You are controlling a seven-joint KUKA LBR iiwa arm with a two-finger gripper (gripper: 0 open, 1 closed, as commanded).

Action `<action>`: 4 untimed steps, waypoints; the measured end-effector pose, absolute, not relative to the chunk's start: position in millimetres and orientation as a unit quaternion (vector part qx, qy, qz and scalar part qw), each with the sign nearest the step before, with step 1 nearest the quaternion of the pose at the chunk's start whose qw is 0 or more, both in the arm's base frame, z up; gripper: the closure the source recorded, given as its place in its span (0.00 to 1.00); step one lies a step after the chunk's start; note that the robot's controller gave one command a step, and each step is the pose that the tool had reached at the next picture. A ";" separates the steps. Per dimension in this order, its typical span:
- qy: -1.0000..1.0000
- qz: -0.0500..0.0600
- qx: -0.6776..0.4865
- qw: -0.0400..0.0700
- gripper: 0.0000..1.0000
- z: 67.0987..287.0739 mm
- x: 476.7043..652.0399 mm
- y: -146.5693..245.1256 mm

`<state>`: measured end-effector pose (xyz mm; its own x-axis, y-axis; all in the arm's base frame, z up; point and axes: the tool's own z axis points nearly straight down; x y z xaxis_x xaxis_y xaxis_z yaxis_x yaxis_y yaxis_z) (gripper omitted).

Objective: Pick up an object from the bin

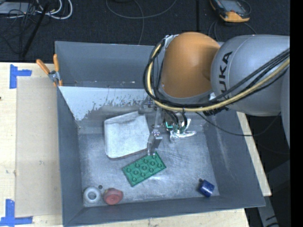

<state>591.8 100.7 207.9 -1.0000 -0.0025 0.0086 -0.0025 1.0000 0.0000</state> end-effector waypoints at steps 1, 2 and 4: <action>-0.982 0.000 0.187 0.001 0.00 70.4 540.0 71.9; -0.985 0.000 0.175 -0.001 0.00 101.3 541.6 65.9; -0.996 -0.001 0.086 0.008 0.00 79.4 562.4 61.3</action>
Offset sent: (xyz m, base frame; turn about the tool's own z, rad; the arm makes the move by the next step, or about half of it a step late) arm -0.0515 -0.0291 -0.1379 -0.3735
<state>562.4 61.3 79.4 -0.9849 -0.1723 0.0148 -0.1723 0.9850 0.0038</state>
